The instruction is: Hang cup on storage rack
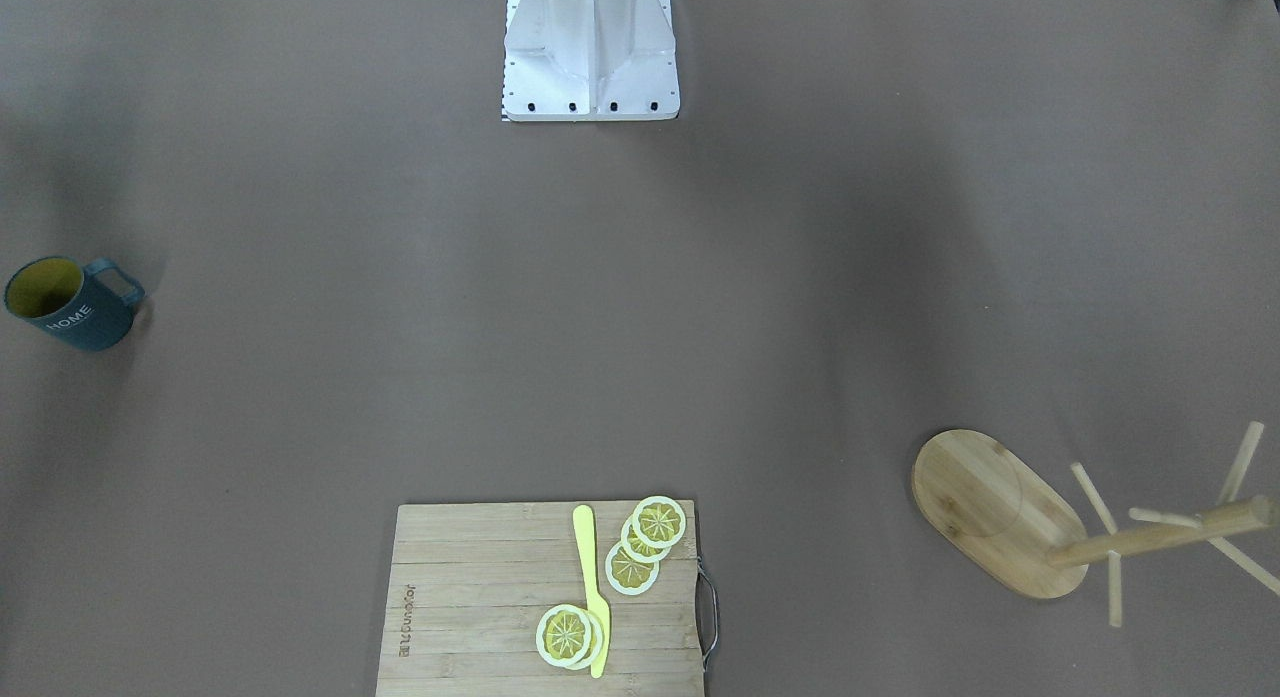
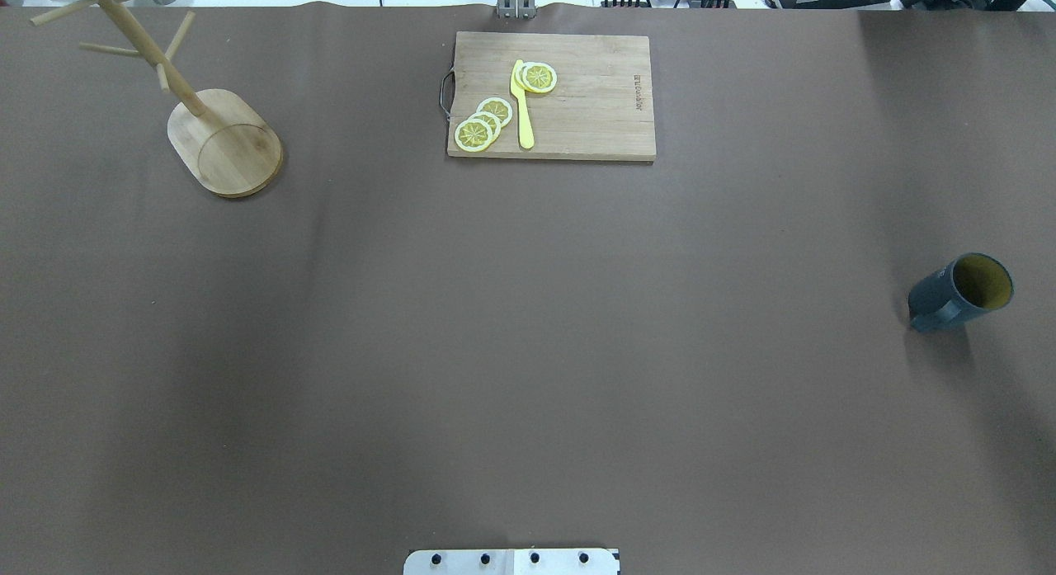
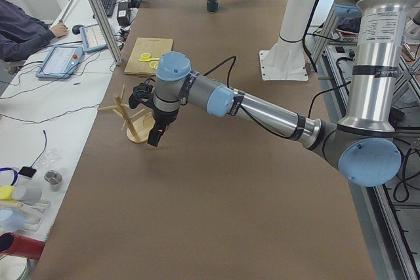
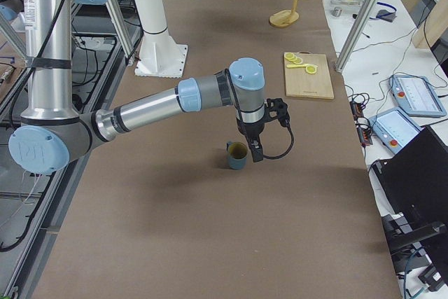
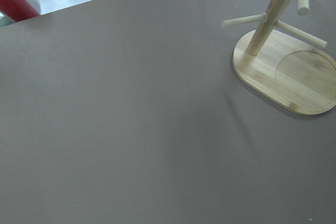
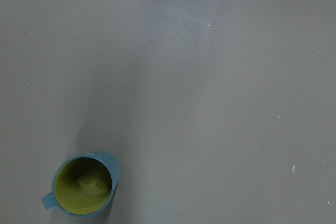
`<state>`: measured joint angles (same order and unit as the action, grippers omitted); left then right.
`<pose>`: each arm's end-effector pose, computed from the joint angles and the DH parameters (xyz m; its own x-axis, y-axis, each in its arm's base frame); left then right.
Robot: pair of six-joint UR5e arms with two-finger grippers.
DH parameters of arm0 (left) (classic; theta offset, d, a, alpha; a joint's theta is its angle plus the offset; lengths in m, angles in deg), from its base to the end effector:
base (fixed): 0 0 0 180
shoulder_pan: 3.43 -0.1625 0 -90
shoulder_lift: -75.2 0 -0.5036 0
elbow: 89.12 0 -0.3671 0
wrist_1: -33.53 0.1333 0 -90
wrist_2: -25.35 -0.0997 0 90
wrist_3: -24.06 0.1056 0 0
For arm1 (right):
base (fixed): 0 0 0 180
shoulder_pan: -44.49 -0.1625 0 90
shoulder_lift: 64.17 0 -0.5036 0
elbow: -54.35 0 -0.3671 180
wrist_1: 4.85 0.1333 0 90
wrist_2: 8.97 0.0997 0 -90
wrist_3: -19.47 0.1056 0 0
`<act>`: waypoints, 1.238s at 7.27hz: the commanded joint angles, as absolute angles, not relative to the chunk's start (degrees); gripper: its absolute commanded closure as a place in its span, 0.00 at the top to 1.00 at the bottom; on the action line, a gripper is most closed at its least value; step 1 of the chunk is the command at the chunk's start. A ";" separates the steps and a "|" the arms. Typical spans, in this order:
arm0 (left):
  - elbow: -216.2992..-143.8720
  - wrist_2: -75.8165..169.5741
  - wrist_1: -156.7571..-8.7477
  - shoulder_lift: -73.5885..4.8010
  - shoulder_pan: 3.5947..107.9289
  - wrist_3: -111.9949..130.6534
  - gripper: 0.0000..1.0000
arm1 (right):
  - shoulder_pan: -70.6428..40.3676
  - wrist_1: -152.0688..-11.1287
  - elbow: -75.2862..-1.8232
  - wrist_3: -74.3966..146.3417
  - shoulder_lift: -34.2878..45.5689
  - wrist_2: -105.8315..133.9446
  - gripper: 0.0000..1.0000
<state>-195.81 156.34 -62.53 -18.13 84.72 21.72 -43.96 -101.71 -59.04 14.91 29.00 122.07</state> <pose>-0.0479 -0.5006 0.5673 0.7457 0.2757 -0.6066 0.0015 0.9097 0.4152 0.0523 -0.4336 0.5929 0.7454 -0.2488 0.6184 0.0859 0.9558 0.2811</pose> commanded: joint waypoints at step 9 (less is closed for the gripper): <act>-195.38 156.83 -65.96 -17.52 84.63 21.07 1.00 | -23.62 -59.79 -39.07 46.62 29.35 121.37 1.00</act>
